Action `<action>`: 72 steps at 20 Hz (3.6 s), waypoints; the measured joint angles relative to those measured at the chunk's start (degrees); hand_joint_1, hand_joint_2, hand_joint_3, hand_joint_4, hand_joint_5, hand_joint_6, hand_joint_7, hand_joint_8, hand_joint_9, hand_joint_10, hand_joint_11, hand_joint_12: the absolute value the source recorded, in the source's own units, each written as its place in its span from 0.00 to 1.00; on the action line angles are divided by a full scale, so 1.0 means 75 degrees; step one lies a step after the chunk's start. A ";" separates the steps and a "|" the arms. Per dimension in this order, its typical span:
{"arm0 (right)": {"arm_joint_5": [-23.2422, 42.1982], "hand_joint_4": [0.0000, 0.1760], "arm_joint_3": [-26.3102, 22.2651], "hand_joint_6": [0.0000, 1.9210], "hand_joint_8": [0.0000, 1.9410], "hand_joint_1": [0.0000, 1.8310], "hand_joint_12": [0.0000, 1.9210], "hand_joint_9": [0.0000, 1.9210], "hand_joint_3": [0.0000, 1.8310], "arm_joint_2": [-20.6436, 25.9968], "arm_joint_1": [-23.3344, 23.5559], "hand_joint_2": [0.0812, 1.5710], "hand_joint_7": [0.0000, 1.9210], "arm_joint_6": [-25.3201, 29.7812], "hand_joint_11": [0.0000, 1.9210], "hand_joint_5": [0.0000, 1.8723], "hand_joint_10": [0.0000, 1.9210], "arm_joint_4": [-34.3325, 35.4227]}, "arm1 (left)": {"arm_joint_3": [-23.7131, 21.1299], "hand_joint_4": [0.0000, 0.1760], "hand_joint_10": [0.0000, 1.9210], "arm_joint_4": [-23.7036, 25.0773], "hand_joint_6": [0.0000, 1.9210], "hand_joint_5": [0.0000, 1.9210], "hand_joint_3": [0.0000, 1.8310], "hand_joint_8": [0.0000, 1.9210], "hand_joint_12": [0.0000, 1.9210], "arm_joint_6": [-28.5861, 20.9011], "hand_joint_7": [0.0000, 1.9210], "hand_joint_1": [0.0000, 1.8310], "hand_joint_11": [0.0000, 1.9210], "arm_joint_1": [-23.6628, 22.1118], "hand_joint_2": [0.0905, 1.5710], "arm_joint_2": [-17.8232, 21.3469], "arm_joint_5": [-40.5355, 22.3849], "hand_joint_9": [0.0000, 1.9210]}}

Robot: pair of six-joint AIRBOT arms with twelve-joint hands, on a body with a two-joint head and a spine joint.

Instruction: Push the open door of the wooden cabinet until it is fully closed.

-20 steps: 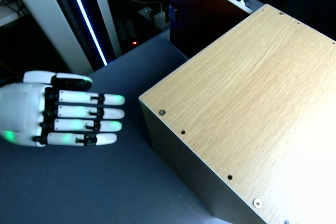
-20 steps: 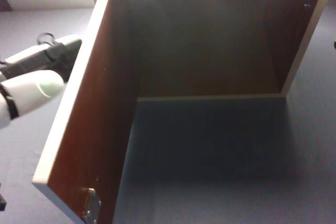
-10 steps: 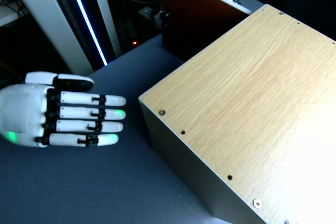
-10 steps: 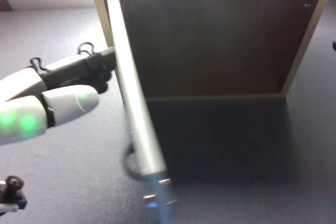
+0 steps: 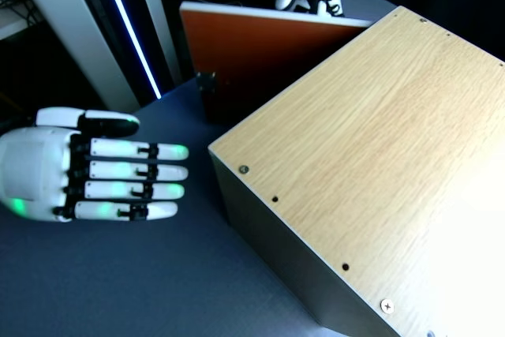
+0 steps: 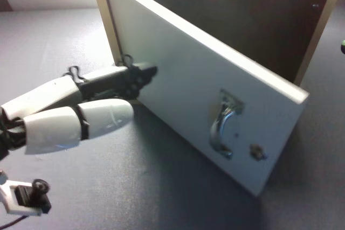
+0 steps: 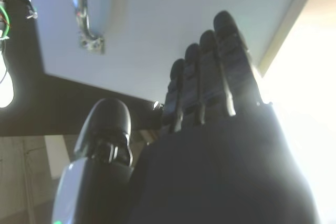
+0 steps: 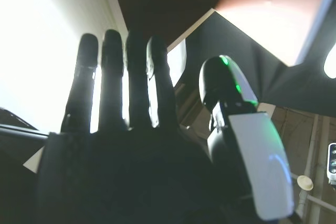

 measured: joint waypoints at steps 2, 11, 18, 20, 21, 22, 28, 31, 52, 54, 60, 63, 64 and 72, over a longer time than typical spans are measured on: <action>-0.0003 0.00 0.0000 0.00 0.00 0.18 0.32 0.17 0.00 0.0000 0.0000 0.91 0.20 0.0015 0.01 0.22 0.00 -0.0006 | 0.0038 0.00 0.01 0.0093 0.01 0.09 0.00 0.00 0.05 0.0006 0.11 0.00 0.16 -0.0143 0.96 -0.0090 0.0102 0.14; -0.0017 0.00 0.0000 0.00 0.00 0.14 0.33 0.17 0.00 0.0000 0.0000 0.90 0.20 0.0017 0.01 0.22 0.00 -0.0003 | 0.0376 0.00 0.00 0.0694 0.00 0.10 0.00 0.00 0.03 0.0015 0.13 0.05 0.15 -0.1067 0.96 -0.0667 0.0592 0.14; -0.0023 0.00 0.0000 0.00 0.00 0.12 0.30 0.16 0.00 0.0000 0.0000 0.89 0.20 0.0017 0.00 0.22 0.00 0.0000 | 0.0583 0.00 0.00 0.1087 0.00 0.12 0.00 0.00 0.02 0.0000 0.12 0.00 0.15 -0.1588 0.99 -0.0941 0.1128 0.13; -0.0023 0.00 0.0003 0.00 0.00 0.12 0.33 0.17 0.00 0.0000 0.0000 0.90 0.21 0.0020 0.00 0.22 0.00 0.0015 | 0.0612 0.00 0.00 0.1212 0.00 0.13 0.00 0.00 0.02 0.0000 0.13 0.00 0.15 -0.1682 0.99 -0.1032 0.1233 0.13; -0.0023 0.00 0.0003 0.00 0.00 0.05 0.34 0.17 0.00 0.0000 0.0000 0.89 0.20 0.0017 0.00 0.22 0.00 0.0038 | 0.0632 0.00 0.00 0.1306 0.01 0.15 0.00 0.00 0.03 0.0006 0.14 0.06 0.17 -0.1760 0.98 -0.1064 0.1311 0.15; -0.0023 0.00 0.0003 0.00 0.00 0.02 0.35 0.17 0.00 0.0000 0.0000 0.89 0.20 0.0017 0.00 0.21 0.00 0.0050 | 0.0644 0.00 0.01 0.1297 0.00 0.15 0.00 0.00 0.03 0.0000 0.16 0.08 0.18 -0.1824 0.97 -0.1099 0.1309 0.16; -0.0015 0.00 0.0003 0.00 0.00 0.01 0.38 0.18 0.00 0.0000 0.0000 0.85 0.21 0.0020 0.00 0.22 0.00 0.0029 | 0.0854 0.00 0.00 0.1294 0.00 0.16 0.00 0.00 0.04 0.0003 0.17 0.20 0.18 -0.2197 0.93 -0.1387 0.1326 0.17; -0.0023 0.00 0.0003 0.00 0.00 0.00 0.30 0.14 0.00 0.0000 0.0000 0.82 0.19 0.0020 0.00 0.22 0.00 0.0067 | 0.0956 0.00 0.00 0.1396 0.00 0.17 0.00 0.00 0.04 0.0003 0.17 0.15 0.18 -0.2396 0.95 -0.1536 0.1317 0.17; -0.0023 0.00 0.0102 0.00 0.00 0.01 0.37 0.17 0.00 -0.0006 0.0000 0.88 0.20 0.0023 0.00 0.23 0.00 0.0038 | 0.1559 0.00 0.00 0.0804 0.00 0.15 0.00 0.00 0.30 -0.0003 0.16 0.08 0.05 -0.2987 0.93 -0.1979 0.1486 0.16; -0.0026 0.00 0.0102 0.00 0.00 0.03 0.37 0.19 0.00 -0.0009 0.0000 0.89 0.21 0.0026 0.01 0.23 0.00 0.0026 | 0.1323 0.00 0.00 0.0650 0.00 0.14 0.00 0.00 0.26 0.0006 0.16 0.05 0.07 -0.2777 0.94 -0.1679 0.1329 0.16; 0.0044 0.00 0.0052 0.00 0.00 0.07 0.29 0.15 0.00 0.0026 0.0000 0.90 0.20 0.0047 0.00 0.22 0.00 0.0044 | 0.0443 0.00 0.00 -0.0271 0.00 0.15 0.00 0.00 0.41 0.0000 0.14 0.00 0.00 -0.1306 0.92 -0.0393 -0.0020 0.15; 0.0417 0.00 -0.0015 0.00 0.00 0.15 0.33 0.16 0.00 0.0143 0.0000 0.93 0.20 0.0044 0.00 0.22 0.00 0.0187 | 0.0140 0.00 0.00 -0.1029 0.00 0.12 0.00 0.00 0.32 0.0006 0.13 0.09 0.00 -0.0536 0.89 0.0102 -0.0938 0.12; 0.0522 0.00 -0.0023 0.00 0.00 0.17 0.30 0.15 0.00 0.0163 0.0000 0.93 0.18 0.0047 0.00 0.20 0.00 0.0227 | 0.0061 0.00 0.00 -0.1253 0.00 0.11 0.00 0.00 0.14 -0.0003 0.10 0.15 0.00 -0.0364 0.89 0.0210 -0.1131 0.07; 0.0845 0.00 -0.0050 0.00 0.00 0.40 0.19 0.14 0.00 0.0286 0.0516 0.92 0.15 -0.0140 0.07 0.11 0.00 -0.0052 | -0.0379 0.00 0.00 -0.2576 0.00 0.11 0.00 0.00 0.07 0.0003 0.12 0.23 0.07 0.1212 0.88 0.0530 -0.3331 0.12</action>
